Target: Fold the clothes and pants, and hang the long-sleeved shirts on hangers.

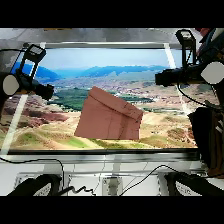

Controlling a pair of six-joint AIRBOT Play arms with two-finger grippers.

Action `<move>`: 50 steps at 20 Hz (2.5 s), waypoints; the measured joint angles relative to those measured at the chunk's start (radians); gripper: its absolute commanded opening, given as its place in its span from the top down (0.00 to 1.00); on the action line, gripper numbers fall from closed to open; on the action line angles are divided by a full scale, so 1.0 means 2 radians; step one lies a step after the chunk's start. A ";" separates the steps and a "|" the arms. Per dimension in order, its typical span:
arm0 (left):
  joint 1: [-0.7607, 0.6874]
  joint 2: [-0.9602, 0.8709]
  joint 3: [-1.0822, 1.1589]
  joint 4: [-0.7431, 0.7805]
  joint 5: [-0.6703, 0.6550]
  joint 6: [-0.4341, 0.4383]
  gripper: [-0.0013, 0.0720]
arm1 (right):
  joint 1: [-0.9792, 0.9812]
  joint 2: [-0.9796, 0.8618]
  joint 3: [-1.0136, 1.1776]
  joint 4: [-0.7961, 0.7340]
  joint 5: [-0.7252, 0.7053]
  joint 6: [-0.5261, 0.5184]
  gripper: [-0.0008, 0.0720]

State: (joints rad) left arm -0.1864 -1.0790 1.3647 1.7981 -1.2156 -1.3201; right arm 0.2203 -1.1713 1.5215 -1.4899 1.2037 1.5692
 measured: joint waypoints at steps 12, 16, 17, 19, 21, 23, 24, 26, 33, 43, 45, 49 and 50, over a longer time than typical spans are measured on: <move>0.000 0.000 0.000 0.000 0.000 0.000 0.05 | 0.000 0.000 0.000 0.000 0.000 0.000 0.96; 0.000 0.000 0.000 0.000 0.000 0.000 0.05 | 0.000 0.000 0.000 0.000 0.000 0.000 0.96; 0.000 0.000 0.000 0.000 0.000 0.000 0.05 | 0.000 0.000 0.000 0.000 0.000 0.000 0.96; 0.000 0.000 0.000 0.000 0.000 0.000 0.05 | 0.000 0.000 0.000 -0.006 -0.005 -0.001 0.96; 0.000 0.000 0.000 0.000 0.000 0.000 0.05 | -0.008 0.000 -0.001 -0.026 0.003 -0.021 0.97; 0.000 0.000 0.000 0.000 0.000 0.000 0.05 | -0.034 -0.001 -0.011 -0.051 0.033 -0.049 0.97; 0.000 0.000 0.000 0.000 0.000 0.000 0.05 | -0.051 -0.001 -0.021 -0.054 0.052 -0.063 0.97; 0.000 0.000 0.000 0.000 0.001 0.000 0.05 | -0.094 0.000 -0.059 -0.033 0.087 -0.098 0.97; 0.000 0.000 0.000 0.000 0.000 0.000 0.05 | -0.179 0.003 -0.315 0.199 0.102 -0.205 0.72; 0.000 -0.005 0.000 -0.085 -0.006 -0.007 0.62 | -0.189 -0.035 -0.532 0.432 -0.076 -0.227 0.38; 0.000 -0.013 -0.002 -0.088 0.005 -0.008 0.60 | -0.189 -0.060 -0.537 0.459 -0.077 -0.227 0.38; 0.014 -0.054 -0.007 -0.085 -0.020 -0.009 0.60 | -0.167 -0.099 -0.541 0.495 -0.083 -0.238 0.38; 0.023 -0.067 -0.008 -0.089 -0.035 -0.008 0.60 | -0.157 -0.103 -0.542 0.503 -0.087 -0.242 0.46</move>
State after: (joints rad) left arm -0.1398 -1.2125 1.3491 1.6192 -1.2850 -1.3365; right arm -0.0944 -1.3781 0.4381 -0.4831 1.0302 1.0859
